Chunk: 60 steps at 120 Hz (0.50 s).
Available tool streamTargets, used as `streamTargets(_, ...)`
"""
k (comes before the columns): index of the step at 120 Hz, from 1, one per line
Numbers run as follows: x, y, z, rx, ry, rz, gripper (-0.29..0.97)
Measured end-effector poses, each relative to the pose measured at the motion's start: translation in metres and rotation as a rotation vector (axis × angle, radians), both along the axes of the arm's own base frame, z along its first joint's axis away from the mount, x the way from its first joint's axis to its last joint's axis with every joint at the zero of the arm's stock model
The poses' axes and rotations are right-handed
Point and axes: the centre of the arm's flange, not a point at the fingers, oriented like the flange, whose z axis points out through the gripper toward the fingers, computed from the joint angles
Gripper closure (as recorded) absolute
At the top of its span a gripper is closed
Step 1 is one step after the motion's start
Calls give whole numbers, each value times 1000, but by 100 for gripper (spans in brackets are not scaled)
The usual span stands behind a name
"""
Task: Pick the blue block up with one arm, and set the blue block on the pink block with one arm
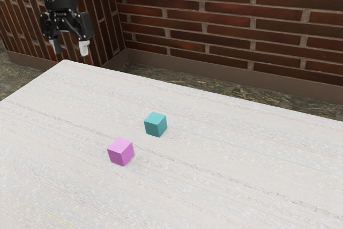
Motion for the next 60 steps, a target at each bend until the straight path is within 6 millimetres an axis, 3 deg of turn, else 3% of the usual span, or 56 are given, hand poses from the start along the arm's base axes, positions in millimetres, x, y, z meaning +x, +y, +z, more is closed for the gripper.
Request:
streamTargets(11, 3, 4, 3, 4, -66, 9, 0)
streamTargets(17, 13, 6, -5, 7, -75, 16, 0)
streamTargets(25, 42, 10, -45, 9, -35, 25, 0)
streamTargets(39, 102, -1, -142, 6, 23, 16, 0)
streamTargets(51, 128, -20, -204, 7, 18, -1, 0)
streamTargets(60, 138, -31, -238, 8, -6, -9, 0)
